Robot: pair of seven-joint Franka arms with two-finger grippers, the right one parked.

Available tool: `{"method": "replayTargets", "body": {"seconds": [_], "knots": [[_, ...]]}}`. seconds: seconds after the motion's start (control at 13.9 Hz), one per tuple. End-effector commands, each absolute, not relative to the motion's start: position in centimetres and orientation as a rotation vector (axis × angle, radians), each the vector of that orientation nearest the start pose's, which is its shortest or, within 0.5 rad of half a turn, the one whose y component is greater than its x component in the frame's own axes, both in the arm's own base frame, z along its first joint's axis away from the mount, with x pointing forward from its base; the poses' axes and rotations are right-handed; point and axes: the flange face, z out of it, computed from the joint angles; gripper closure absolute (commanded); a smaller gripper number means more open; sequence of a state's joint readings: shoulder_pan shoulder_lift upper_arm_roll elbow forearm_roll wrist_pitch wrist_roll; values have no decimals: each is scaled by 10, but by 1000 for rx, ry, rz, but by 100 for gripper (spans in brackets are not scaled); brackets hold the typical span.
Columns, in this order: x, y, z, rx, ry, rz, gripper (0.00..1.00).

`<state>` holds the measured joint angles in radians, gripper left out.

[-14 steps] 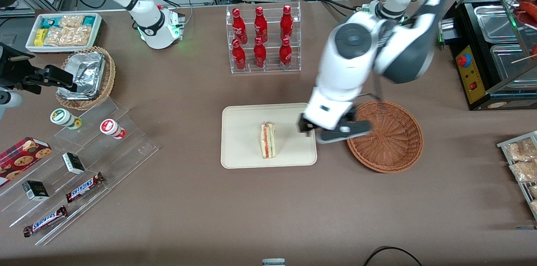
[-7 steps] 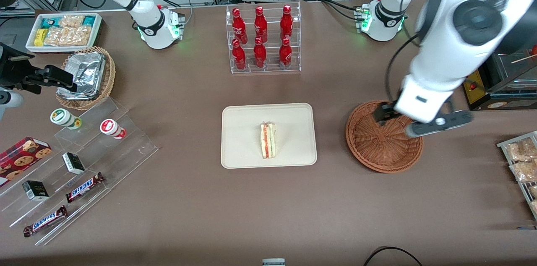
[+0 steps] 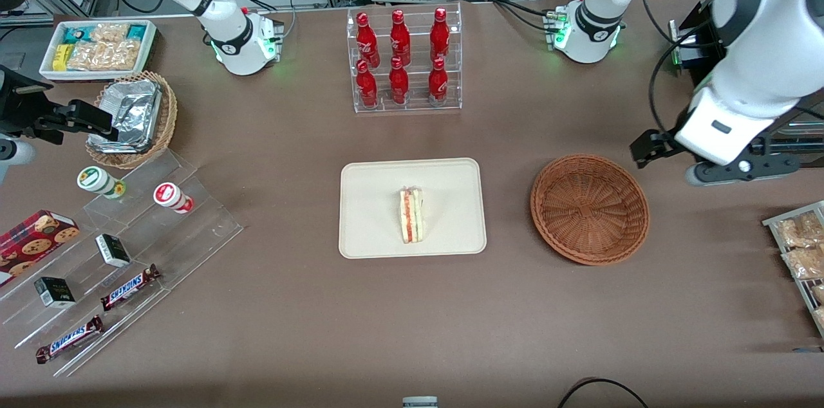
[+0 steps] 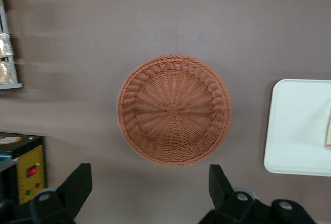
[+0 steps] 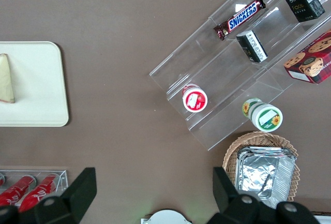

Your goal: Place sandwich from basket to tray

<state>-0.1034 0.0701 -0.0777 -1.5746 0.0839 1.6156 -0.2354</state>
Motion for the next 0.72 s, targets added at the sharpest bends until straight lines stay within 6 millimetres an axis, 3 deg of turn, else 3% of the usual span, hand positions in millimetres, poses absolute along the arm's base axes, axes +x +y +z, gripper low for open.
{"method": "replayTargets", "body": {"seconds": [0.0,0.14,0.36,0.65], "knots": [[555,-65,601,-3082,18,63,0],[555,-32,602,-3127,15,95,0],[554,-3,608,-3133,46,79,0],[556,14,618,-3126,24,51,0]]}}
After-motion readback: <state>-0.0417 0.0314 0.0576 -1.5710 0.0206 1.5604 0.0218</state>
